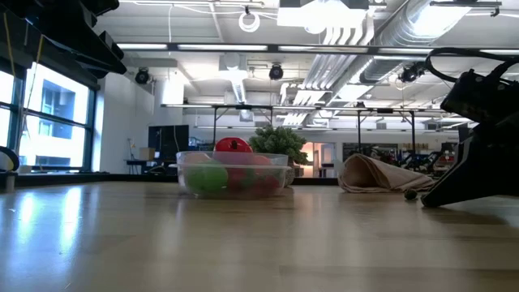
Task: Pick and placing Produce into tupperware
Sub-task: Put the blueberry into the transparent bin
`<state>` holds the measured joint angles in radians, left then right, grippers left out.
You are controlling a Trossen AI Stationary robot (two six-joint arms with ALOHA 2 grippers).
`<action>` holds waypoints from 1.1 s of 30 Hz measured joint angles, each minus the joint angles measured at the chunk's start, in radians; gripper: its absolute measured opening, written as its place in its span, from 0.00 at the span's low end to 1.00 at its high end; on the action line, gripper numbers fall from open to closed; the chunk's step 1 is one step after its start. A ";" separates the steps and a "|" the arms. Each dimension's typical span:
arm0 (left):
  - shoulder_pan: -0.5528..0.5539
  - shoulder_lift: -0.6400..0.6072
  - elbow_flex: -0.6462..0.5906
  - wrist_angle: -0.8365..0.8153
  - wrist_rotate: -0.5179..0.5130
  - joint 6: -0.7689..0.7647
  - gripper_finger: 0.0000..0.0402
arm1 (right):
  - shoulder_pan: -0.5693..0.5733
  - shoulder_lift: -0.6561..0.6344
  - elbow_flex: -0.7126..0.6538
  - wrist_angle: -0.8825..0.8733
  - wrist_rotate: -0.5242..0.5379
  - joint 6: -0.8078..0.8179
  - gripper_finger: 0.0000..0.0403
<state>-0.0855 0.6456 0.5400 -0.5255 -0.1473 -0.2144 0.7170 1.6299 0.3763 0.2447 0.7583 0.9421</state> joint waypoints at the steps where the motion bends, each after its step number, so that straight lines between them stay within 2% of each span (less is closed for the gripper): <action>1: 0.000 0.000 0.000 0.000 0.000 0.000 0.25 | 0.000 0.000 0.000 0.005 0.002 -0.002 0.10; 8: 0.000 0.000 0.000 0.000 0.000 0.000 0.25 | 0.001 -0.071 0.000 0.039 0.002 -0.036 0.10; 12: 0.000 0.000 0.000 0.000 0.000 0.000 0.25 | -0.014 -0.148 0.000 0.131 0.045 -0.177 0.10; 18: 0.000 0.000 0.000 0.000 0.000 0.000 0.25 | -0.122 -0.277 0.003 0.281 0.022 -0.443 0.10; 24: 0.000 0.000 0.000 0.000 0.000 0.000 0.25 | -0.342 -0.319 0.111 0.239 -0.203 -0.627 0.10; 28: 0.000 0.000 0.000 0.000 0.000 0.000 0.25 | -0.472 -0.268 0.235 0.169 -0.362 -0.725 0.10; 33: 0.000 0.000 0.000 0.000 0.000 0.000 0.25 | -0.572 -0.144 0.373 0.075 -0.508 -0.775 0.10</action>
<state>-0.0856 0.6455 0.5400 -0.5253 -0.1471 -0.2143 0.1452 1.4861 0.7496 0.3197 0.2499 0.1669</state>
